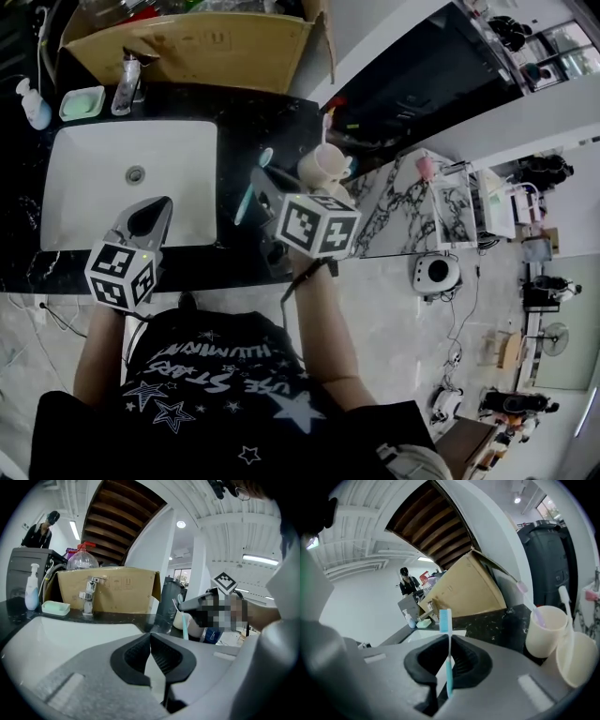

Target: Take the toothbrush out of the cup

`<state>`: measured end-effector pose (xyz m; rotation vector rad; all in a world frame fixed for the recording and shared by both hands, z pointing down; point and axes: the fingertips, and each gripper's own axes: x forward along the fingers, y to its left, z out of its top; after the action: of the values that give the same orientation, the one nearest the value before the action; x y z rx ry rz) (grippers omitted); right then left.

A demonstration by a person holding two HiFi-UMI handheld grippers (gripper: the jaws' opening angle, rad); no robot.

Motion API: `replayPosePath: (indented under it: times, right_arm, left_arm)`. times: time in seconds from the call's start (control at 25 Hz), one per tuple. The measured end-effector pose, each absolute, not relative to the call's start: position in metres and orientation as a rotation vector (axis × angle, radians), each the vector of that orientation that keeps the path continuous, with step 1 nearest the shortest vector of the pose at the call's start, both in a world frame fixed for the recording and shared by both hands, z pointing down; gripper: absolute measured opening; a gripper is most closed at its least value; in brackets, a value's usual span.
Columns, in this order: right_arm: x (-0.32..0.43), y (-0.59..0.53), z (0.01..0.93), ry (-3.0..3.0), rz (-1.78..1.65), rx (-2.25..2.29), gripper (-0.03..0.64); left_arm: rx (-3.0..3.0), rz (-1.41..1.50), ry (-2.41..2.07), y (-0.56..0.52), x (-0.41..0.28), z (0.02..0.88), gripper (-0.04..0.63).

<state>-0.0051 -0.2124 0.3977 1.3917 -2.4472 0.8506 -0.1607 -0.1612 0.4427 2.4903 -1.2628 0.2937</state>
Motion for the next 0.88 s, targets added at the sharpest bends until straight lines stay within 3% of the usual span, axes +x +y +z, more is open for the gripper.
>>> replayPosePath:
  times: [0.4,0.88]
  right_arm:
    - [-0.020,-0.245,0.455,-2.316,1.100,1.472,0.026]
    - [-0.023,-0.263,0.504,-2.111,1.127,1.589,0.035]
  left_arm:
    - [2.476,0.328,-1.218,-0.171,-0.167,0.459,0.009]
    - [2.456,0.365,-1.183,-0.176,-0.171,0.474,0.009]
